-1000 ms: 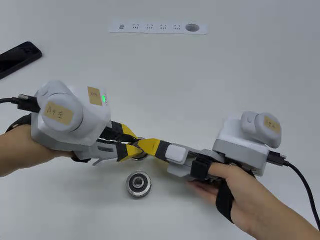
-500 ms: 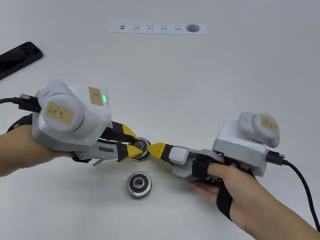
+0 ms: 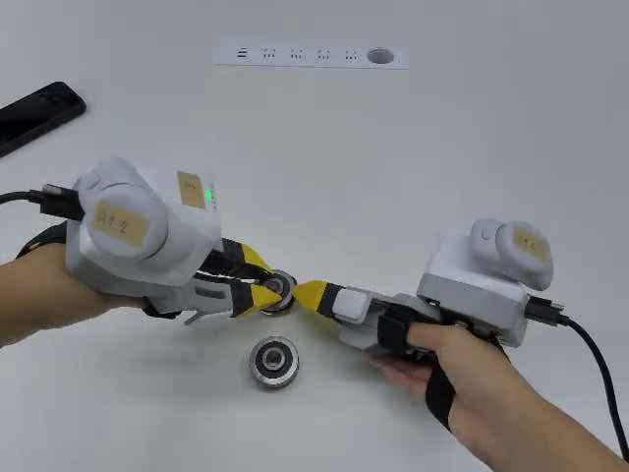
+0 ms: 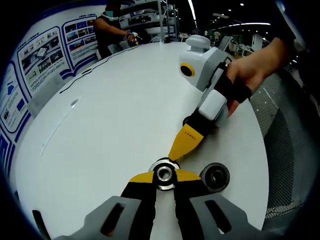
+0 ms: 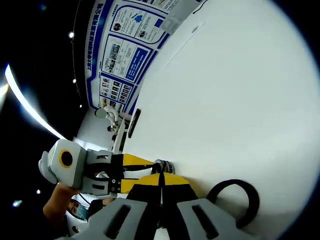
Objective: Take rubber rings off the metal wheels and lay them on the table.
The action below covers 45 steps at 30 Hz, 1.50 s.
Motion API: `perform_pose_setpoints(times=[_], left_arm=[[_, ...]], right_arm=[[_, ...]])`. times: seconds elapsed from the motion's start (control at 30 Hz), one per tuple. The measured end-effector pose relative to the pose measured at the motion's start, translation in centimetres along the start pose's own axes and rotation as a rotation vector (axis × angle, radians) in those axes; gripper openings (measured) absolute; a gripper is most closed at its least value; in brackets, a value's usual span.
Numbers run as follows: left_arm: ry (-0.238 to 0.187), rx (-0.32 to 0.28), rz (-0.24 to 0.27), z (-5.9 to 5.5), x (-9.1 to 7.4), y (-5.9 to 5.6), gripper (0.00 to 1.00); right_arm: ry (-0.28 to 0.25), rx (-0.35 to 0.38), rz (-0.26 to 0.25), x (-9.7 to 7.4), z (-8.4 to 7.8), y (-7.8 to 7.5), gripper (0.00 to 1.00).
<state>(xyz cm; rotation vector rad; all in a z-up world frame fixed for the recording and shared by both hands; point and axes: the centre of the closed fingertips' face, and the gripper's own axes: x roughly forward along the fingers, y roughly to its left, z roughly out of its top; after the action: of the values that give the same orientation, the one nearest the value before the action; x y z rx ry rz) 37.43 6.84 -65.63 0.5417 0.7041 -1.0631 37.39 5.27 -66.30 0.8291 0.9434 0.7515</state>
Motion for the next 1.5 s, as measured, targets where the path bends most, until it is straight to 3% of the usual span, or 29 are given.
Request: perform_pose_setpoints(times=[0.5, 0.6, 1.17, 1.2, 1.5], left_arm=[[-0.01, -0.009, -0.001, 0.0, 0.0, 0.0, 0.13], [-0.009, -0.005, -0.001, 0.0, 0.0, 0.1, 0.13], [-0.011, -0.009, 0.002, -0.1, 0.0, 0.1, 0.13], [-0.011, -0.008, 0.002, -0.1, 0.0, 0.1, 0.13], [-0.012, -0.01, 0.004, -0.1, 0.0, 0.1, 0.13]], right_arm=[[0.01, -0.093, -0.028, 0.2, 0.1, 0.5, 0.0], [0.017, -0.14, -0.038, 0.3, 0.1, 0.6, 0.0], [0.029, -0.21, -0.061, 0.6, -0.1, 0.9, 0.0], [0.034, -0.243, -0.077, 0.6, 0.0, 0.7, 0.0], [0.045, -0.289, -0.086, 0.8, -0.1, 1.1, 0.0]])
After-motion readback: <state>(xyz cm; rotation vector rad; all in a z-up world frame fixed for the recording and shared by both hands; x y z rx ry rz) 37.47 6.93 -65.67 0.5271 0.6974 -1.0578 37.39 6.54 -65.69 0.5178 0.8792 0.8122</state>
